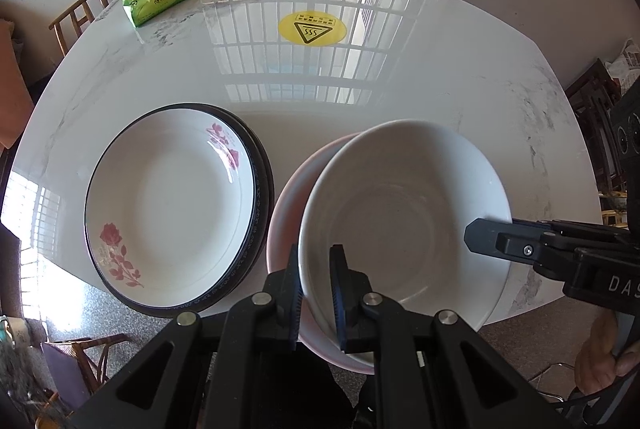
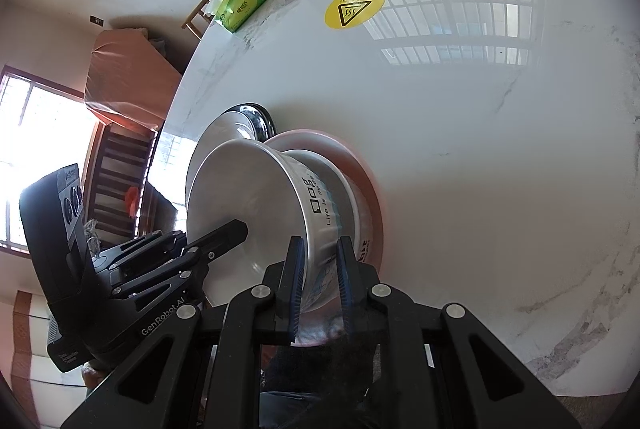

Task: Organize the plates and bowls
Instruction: 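Set the blue-banded bowl into the rabbit-printed bowl and open both grippers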

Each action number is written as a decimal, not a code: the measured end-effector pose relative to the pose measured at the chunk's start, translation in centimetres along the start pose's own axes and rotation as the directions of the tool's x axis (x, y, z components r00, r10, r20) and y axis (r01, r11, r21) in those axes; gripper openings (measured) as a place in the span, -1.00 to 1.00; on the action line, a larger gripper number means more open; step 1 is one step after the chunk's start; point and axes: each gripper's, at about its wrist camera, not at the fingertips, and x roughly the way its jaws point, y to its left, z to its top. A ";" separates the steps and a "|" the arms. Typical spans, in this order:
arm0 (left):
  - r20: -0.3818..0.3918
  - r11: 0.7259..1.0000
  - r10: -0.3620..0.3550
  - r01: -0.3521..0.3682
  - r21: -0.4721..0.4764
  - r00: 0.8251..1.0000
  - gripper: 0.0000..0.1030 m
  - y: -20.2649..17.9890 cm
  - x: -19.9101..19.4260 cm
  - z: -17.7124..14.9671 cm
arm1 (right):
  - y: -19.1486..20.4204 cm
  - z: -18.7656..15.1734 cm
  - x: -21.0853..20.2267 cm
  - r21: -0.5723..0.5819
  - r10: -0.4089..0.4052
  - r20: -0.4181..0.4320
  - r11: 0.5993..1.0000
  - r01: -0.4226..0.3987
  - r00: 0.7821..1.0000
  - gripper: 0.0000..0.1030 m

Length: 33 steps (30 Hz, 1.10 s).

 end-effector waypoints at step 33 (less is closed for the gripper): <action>0.185 0.984 0.137 -0.155 0.086 0.973 -0.65 -1.7 -2.0 -0.1 | 0.5 -0.1 -0.6 -0.027 -0.021 0.042 0.999 0.022 0.999 -0.71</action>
